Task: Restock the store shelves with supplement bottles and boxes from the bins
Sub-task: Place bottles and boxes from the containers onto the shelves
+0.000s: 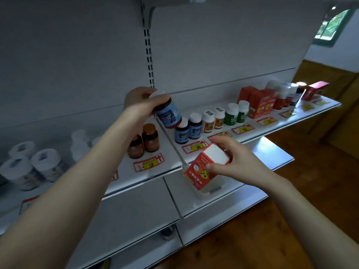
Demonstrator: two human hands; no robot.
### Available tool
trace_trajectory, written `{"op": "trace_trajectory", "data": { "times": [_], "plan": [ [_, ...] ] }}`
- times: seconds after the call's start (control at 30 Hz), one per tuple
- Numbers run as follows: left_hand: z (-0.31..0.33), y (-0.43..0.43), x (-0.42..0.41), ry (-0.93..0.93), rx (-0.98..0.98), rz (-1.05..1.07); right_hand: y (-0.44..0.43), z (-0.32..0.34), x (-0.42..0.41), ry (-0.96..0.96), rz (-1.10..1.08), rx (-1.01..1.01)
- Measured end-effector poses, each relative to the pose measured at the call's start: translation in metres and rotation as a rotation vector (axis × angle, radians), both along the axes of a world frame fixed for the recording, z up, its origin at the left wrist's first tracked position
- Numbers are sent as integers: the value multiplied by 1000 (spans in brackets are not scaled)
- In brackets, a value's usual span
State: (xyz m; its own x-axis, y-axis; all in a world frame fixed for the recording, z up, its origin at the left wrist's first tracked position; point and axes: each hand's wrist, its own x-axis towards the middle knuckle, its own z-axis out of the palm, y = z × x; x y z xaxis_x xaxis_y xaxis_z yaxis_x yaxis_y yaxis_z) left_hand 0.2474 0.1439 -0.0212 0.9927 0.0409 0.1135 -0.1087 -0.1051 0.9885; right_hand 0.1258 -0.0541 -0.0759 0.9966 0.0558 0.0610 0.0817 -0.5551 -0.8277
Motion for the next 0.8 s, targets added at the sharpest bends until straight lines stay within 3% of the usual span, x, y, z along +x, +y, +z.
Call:
{"op": "trace_trajectory", "data": {
  "times": [0.4, 0.8],
  "plan": [
    [-44, -27, 108, -148, 260, 83, -16, 5, 31, 61, 17, -84],
    [-90, -43, 148, -15, 487, -83, -23, -9, 44, 164, 56, -134]
  ]
}}
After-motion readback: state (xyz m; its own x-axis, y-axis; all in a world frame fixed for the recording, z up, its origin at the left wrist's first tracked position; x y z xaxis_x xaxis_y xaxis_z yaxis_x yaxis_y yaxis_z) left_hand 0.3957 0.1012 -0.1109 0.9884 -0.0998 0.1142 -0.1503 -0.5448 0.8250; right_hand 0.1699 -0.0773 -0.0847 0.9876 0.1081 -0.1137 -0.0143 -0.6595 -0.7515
